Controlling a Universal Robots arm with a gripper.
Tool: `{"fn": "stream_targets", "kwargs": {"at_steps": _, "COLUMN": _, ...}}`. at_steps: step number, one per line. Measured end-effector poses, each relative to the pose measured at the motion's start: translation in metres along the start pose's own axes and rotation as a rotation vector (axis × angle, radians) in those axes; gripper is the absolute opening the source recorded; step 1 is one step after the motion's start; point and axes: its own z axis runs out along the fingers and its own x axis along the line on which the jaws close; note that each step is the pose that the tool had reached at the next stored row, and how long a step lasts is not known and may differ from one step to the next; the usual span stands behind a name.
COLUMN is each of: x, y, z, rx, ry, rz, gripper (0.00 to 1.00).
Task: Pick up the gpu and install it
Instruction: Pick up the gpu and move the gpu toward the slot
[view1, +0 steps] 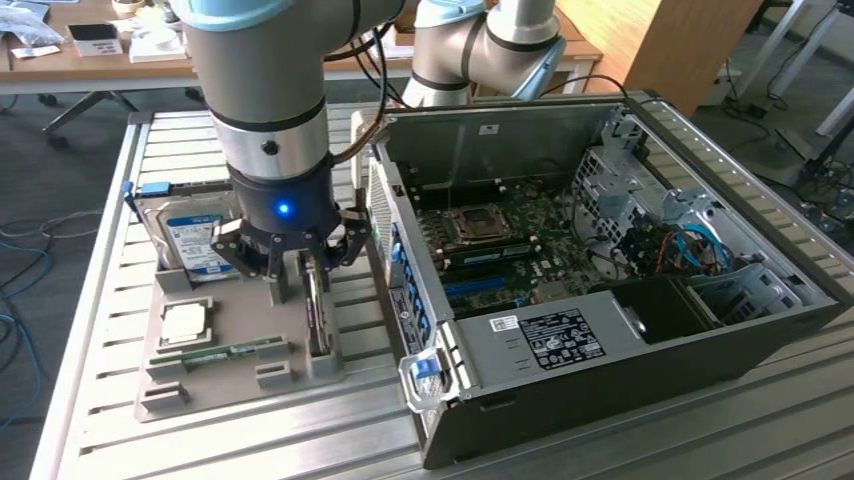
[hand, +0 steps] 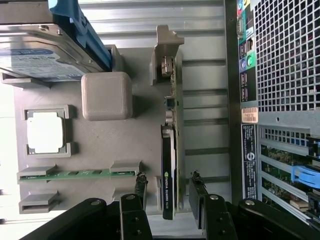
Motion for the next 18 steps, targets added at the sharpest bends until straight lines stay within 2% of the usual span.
{"fn": "stream_targets", "kwargs": {"at_steps": 2, "x": 0.0, "y": -0.0001, "z": 0.0033, "rx": 0.0001, "ry": 0.0001, "rz": 0.0, "gripper": 0.47}}
{"fn": "stream_targets", "kwargs": {"at_steps": 3, "x": -0.001, "y": -0.0006, "z": 0.0161, "rx": 0.0001, "ry": 0.0001, "rz": 0.0, "gripper": 0.47}}
{"fn": "stream_targets", "kwargs": {"at_steps": 18, "x": -0.001, "y": -0.0006, "z": 0.0166, "rx": 0.0, "ry": 0.0001, "rz": 0.0, "gripper": 0.47}}
